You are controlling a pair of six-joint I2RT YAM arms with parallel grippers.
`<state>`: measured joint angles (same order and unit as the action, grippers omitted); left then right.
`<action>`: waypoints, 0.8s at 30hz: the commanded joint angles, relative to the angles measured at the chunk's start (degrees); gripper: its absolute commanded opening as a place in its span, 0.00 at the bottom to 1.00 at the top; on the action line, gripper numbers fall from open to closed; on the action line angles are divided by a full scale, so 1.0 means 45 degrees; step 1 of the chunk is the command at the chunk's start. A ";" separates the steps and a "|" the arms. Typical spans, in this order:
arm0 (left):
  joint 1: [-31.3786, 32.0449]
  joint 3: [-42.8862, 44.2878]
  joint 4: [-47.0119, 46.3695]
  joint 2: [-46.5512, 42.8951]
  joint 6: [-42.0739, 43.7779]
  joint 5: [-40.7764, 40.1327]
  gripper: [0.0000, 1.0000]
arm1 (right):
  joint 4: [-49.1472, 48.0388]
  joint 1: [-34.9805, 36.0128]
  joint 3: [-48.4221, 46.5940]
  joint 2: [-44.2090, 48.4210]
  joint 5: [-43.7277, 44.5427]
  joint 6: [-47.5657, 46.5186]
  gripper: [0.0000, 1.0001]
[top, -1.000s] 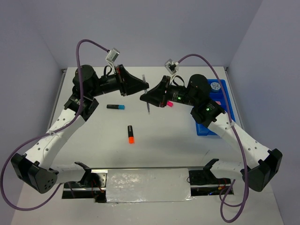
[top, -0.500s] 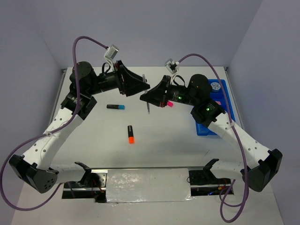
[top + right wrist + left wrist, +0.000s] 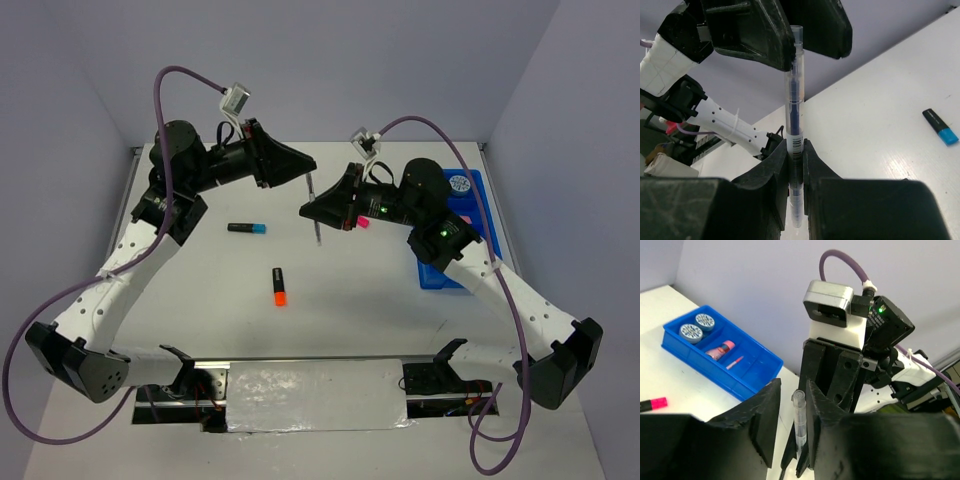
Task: Sort the stationery into containers
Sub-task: Close the pen cap on the pen.
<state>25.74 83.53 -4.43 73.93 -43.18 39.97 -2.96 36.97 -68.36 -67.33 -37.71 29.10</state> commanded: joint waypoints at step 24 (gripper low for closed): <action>0.3985 -0.5337 -0.0990 -0.1429 -0.0912 -0.0990 0.00 | 0.0561 -0.2708 -1.1406 -0.5191 0.0022 0.0505 0.00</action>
<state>32.67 67.59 -27.35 67.40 -45.39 10.72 25.19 30.20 -105.41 -88.79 -53.01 26.94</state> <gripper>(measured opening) 0.079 0.201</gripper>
